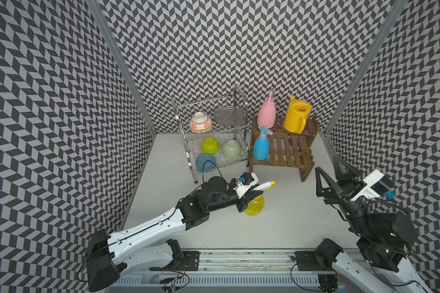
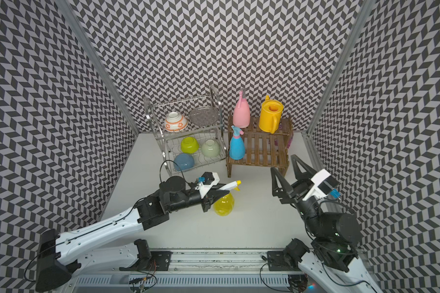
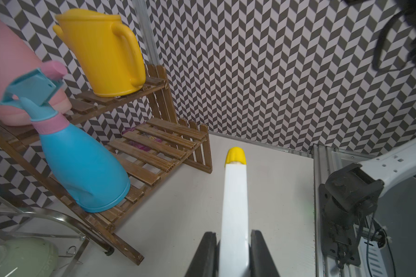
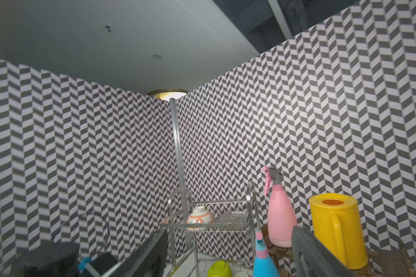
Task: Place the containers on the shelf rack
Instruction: 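Pick up a container from the center of the board, then place the container on the shelf.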
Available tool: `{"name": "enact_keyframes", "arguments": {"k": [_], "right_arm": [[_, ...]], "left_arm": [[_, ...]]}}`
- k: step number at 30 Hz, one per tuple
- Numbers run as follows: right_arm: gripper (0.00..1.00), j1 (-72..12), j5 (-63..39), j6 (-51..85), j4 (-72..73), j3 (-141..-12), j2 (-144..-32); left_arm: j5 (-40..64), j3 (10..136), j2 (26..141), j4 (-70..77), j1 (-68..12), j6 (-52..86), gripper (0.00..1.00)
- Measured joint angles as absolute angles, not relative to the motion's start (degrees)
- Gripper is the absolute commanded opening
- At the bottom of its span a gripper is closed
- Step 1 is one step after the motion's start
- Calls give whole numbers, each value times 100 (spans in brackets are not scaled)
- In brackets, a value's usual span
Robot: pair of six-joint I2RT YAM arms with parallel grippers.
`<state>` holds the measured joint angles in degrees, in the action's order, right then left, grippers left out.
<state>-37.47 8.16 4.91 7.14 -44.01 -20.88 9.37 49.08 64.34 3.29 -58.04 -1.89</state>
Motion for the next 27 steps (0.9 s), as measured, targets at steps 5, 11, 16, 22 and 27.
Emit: {"name": "enact_keyframes", "arguments": {"k": [5,11,16,22,27], "right_arm": [[83,-3747,1485,676,650,-4591,-2084],[83,-3747,2038,692,602,-4460,-1839],[84,-3747,2355,659,604,-4394,-1634],[86,-3747,2539,563,604,-4362,-1498],[86,-3747,2644,493,591,-4309,-1372]], "left_arm": [[670,5721,7470,646,-5861,73,0],[447,6803,8449,1114,-5918,117,0],[217,7634,9258,1380,-5927,71,0],[-86,8602,10232,1553,-5924,-62,0],[-211,9452,10978,1623,-5902,-211,0]]}}
